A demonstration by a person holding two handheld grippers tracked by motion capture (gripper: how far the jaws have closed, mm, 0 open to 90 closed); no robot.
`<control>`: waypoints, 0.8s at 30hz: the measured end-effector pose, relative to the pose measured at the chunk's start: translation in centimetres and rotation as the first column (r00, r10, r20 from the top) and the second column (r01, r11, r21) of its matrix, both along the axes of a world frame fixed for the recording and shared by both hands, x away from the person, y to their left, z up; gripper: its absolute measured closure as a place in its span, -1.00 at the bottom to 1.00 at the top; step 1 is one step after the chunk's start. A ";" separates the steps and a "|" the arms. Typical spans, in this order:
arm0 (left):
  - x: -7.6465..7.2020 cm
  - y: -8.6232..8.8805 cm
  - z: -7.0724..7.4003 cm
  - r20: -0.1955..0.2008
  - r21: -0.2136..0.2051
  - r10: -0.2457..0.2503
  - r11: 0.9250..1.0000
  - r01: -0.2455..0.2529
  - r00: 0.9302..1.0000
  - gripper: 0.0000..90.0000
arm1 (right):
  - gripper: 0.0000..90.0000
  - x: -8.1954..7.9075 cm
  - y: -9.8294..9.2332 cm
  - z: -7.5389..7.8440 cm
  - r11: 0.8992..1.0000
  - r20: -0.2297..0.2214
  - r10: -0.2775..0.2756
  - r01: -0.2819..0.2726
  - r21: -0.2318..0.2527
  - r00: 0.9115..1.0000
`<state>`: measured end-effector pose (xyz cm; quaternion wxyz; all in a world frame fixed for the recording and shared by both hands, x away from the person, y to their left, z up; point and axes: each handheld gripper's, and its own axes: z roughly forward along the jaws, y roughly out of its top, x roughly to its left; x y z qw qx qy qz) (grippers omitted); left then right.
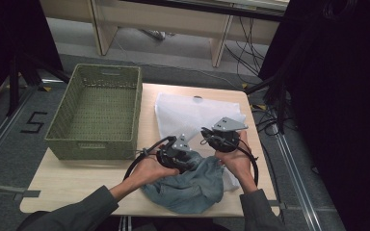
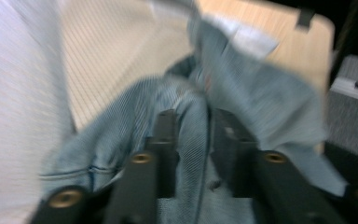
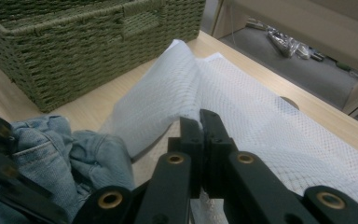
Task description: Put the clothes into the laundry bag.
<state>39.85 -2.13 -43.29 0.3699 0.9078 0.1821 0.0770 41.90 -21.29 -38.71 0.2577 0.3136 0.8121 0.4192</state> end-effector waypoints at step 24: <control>5.8 0.0 -0.3 0.093 -0.106 0.233 0.969 -0.223 0.968 0.19 | 1.00 -0.8 0.9 -0.5 1.000 -0.015 0.001 -0.002 -0.011 1.000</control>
